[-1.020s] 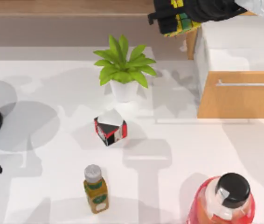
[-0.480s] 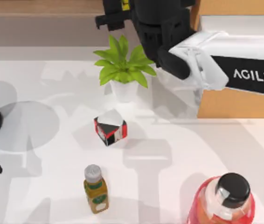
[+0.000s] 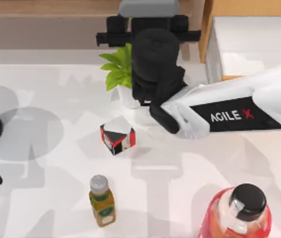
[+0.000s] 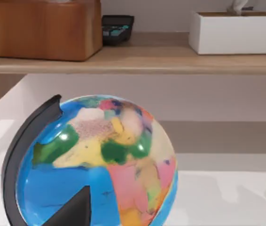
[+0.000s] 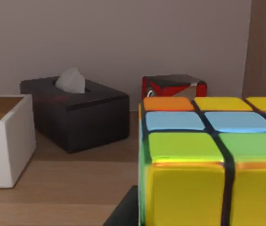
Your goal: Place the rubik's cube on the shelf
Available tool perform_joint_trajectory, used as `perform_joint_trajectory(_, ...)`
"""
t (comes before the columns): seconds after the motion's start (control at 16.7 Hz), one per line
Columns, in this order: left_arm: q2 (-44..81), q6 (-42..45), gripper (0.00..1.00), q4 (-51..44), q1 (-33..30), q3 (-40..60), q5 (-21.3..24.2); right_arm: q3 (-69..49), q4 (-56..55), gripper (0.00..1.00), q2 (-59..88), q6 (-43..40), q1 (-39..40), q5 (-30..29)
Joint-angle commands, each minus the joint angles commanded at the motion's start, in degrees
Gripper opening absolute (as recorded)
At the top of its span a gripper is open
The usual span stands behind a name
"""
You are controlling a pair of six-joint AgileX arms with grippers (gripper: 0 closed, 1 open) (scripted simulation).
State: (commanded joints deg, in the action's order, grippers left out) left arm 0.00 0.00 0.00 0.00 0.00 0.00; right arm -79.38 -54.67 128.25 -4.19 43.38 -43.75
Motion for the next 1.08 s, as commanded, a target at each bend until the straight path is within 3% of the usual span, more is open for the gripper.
perform_joint_trajectory(0.6,0.0,0.0,1.0,0.0,0.0,0.0,0.0,-0.3,-3.1,0.0,1.7,-0.6,-0.2,-1.4)
perform_joint_trajectory(1.08,0.0,0.0,1.0,0.0,0.0,0.0,0.0,-13.6,4.6,0.0,8.2,-0.7,-3.3,2.4)
